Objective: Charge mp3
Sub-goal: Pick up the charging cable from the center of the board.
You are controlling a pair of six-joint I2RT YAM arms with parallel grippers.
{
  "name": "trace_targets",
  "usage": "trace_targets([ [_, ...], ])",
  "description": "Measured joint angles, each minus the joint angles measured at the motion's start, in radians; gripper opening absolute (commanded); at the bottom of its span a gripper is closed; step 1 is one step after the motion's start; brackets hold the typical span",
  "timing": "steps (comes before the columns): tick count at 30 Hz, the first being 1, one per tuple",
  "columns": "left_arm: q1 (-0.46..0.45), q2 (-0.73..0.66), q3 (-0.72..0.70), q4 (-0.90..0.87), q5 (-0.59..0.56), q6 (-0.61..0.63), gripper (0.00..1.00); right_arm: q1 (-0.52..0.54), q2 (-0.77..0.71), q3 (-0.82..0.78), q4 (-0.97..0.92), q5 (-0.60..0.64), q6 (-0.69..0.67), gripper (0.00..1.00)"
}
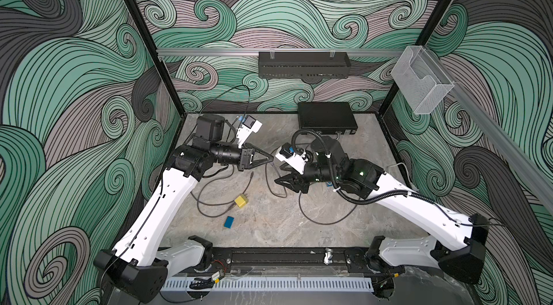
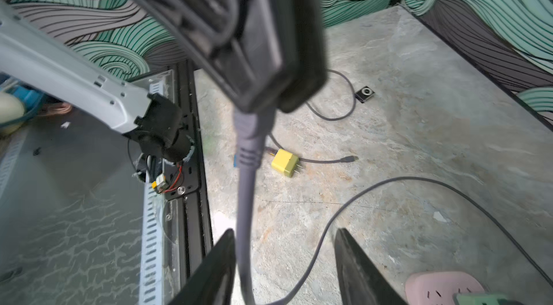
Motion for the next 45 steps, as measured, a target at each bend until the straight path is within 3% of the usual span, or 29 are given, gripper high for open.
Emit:
trace_targets([
  [4, 0.0, -0.008, -0.005, 0.033, -0.12, -0.072, 0.0, -0.01, -0.116, -0.042, 0.084, 0.12, 0.139, 0.62],
  [8, -0.034, -0.046, -0.096, 0.174, -0.273, -0.217, 0.0, -0.035, -0.241, -0.14, 0.236, 0.138, 0.354, 0.65],
  [16, -0.336, -0.116, -0.348, 0.486, -0.805, -0.495, 0.0, -0.047, -0.21, -0.375, 0.612, 0.099, 0.782, 0.65],
  [21, -0.397, -0.122, -0.417, 0.652, -1.008, -0.6, 0.0, -0.04, -0.171, -0.406, 0.761, 0.115, 0.908, 0.68],
  [27, -0.409, -0.123, -0.431, 0.763, -1.105, -0.646, 0.0, -0.039, -0.142, -0.407, 0.97, 0.146, 1.008, 0.69],
  [34, -0.418, -0.127, -0.436, 0.848, -1.162, -0.668, 0.0, -0.039, -0.091, -0.446, 1.047, 0.173, 1.1, 0.69],
  [45, -0.438, -0.134, -0.45, 0.947, -1.174, -0.725, 0.0, -0.039, -0.041, -0.495, 1.203, 0.256, 1.211, 0.66],
])
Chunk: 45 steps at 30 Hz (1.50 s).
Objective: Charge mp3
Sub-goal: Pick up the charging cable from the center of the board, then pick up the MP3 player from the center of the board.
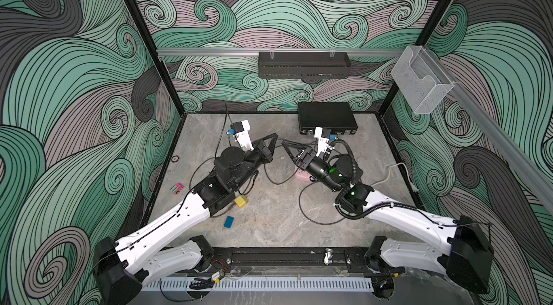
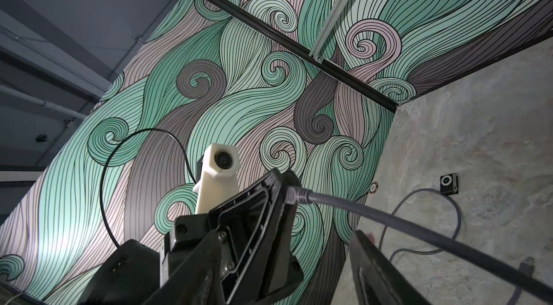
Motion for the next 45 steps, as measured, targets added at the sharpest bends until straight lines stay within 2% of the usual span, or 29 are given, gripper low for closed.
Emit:
trace_targets([
  [8, -0.025, 0.005, -0.008, 0.032, -0.01, -0.022, 0.0, -0.016, 0.14, -0.023, 0.209, 0.047, 0.109, 0.56],
  [13, -0.036, 0.009, -0.008, 0.046, -0.021, -0.03, 0.0, -0.02, 0.18, -0.023, 0.311, 0.077, 0.131, 0.55],
  [15, -0.042, 0.011, -0.008, 0.05, -0.022, -0.034, 0.0, -0.023, 0.191, -0.023, 0.343, 0.085, 0.136, 0.48],
  [20, -0.051, 0.033, -0.009, 0.06, -0.035, -0.044, 0.0, -0.026, 0.227, -0.019, 0.422, 0.092, 0.164, 0.19],
  [26, -0.064, 0.064, -0.011, 0.09, -0.076, -0.052, 0.0, -0.033, 0.237, -0.017, 0.455, 0.1, 0.187, 0.0],
  [29, -0.071, 0.079, -0.011, 0.114, -0.09, -0.053, 0.11, -0.037, 0.23, -0.018, 0.452, 0.109, 0.196, 0.0],
  [31, -0.074, 0.087, -0.009, 0.124, -0.092, -0.054, 0.24, -0.041, 0.217, -0.019, 0.433, 0.111, 0.192, 0.0],
  [35, -0.082, 0.089, 0.005, 0.064, -0.092, -0.048, 0.42, -0.051, 0.151, -0.029, 0.34, 0.102, 0.151, 0.0],
  [40, -0.085, 0.042, 0.142, -0.242, -0.116, -0.001, 0.45, -0.089, 0.011, -0.028, 0.095, 0.042, 0.071, 0.0],
  [45, -0.084, -0.072, 0.256, -0.565, -0.209, 0.064, 0.44, -0.146, -0.048, 0.047, -0.223, -0.066, -0.049, 0.0],
])
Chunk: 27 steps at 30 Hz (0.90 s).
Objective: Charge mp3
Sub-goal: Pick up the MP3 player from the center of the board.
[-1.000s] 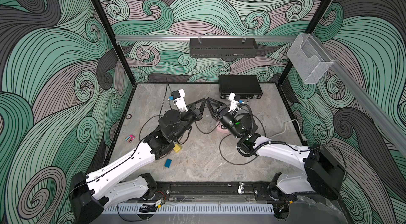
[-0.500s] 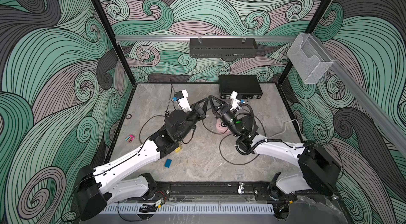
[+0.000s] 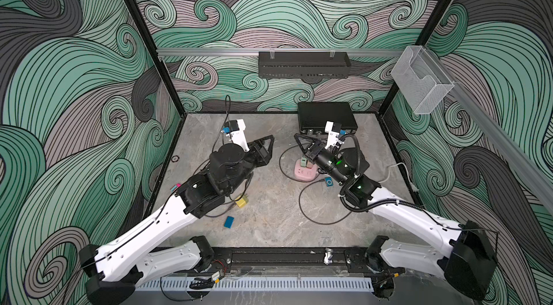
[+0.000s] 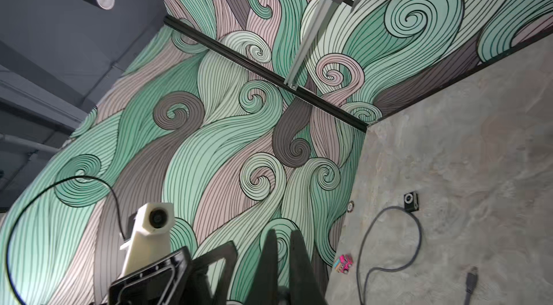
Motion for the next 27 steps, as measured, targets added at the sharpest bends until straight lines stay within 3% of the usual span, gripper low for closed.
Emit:
trace_targets([
  [5, 0.021, -0.022, 0.072, -0.36, -0.071, 0.035, 0.42, -0.022, 0.023, 0.144, -0.317, -0.133, -0.158, 0.0],
  [10, 0.094, 0.057, 0.002, -0.585, 0.015, 0.054, 0.41, -0.025, 0.048, 0.231, -0.541, -0.184, -0.29, 0.0],
  [16, 0.134, 0.197, -0.19, -0.697, 0.113, 0.023, 0.41, -0.072, 0.084, 0.274, -0.692, -0.193, -0.383, 0.0],
  [27, 0.198, 0.174, -0.46, -0.698, 0.254, -0.044, 0.46, -0.142, 0.178, 0.309, -0.754, -0.256, -0.455, 0.0],
])
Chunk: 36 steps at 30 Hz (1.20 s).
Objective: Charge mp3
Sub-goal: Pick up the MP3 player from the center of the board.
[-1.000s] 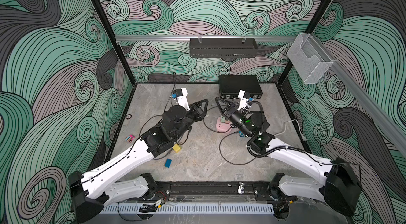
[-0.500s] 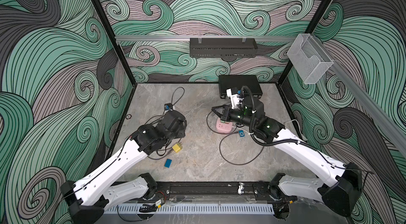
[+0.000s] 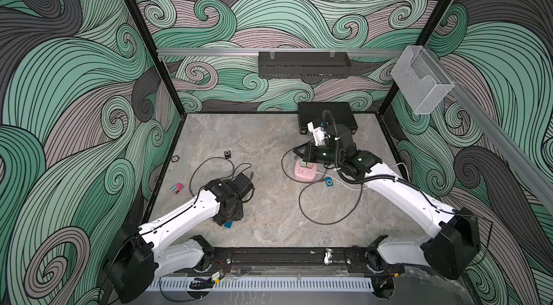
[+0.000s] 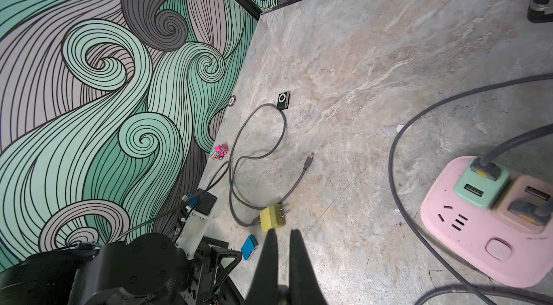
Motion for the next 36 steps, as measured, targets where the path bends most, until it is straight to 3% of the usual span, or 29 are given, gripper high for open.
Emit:
trace_targets([
  [13, 0.006, -0.063, -0.174, 0.112, 0.051, -0.072, 0.47, -0.031, 0.01, 0.0, 0.001, -0.065, -0.01, 0.0],
  [25, 0.015, -0.074, -0.216, 0.18, -0.03, -0.062, 0.48, -0.038, 0.009, -0.004, 0.008, -0.08, -0.01, 0.0],
  [36, 0.019, -0.047, -0.215, 0.29, 0.042, 0.008, 0.37, -0.046, -0.01, -0.025, 0.01, -0.082, -0.011, 0.0],
])
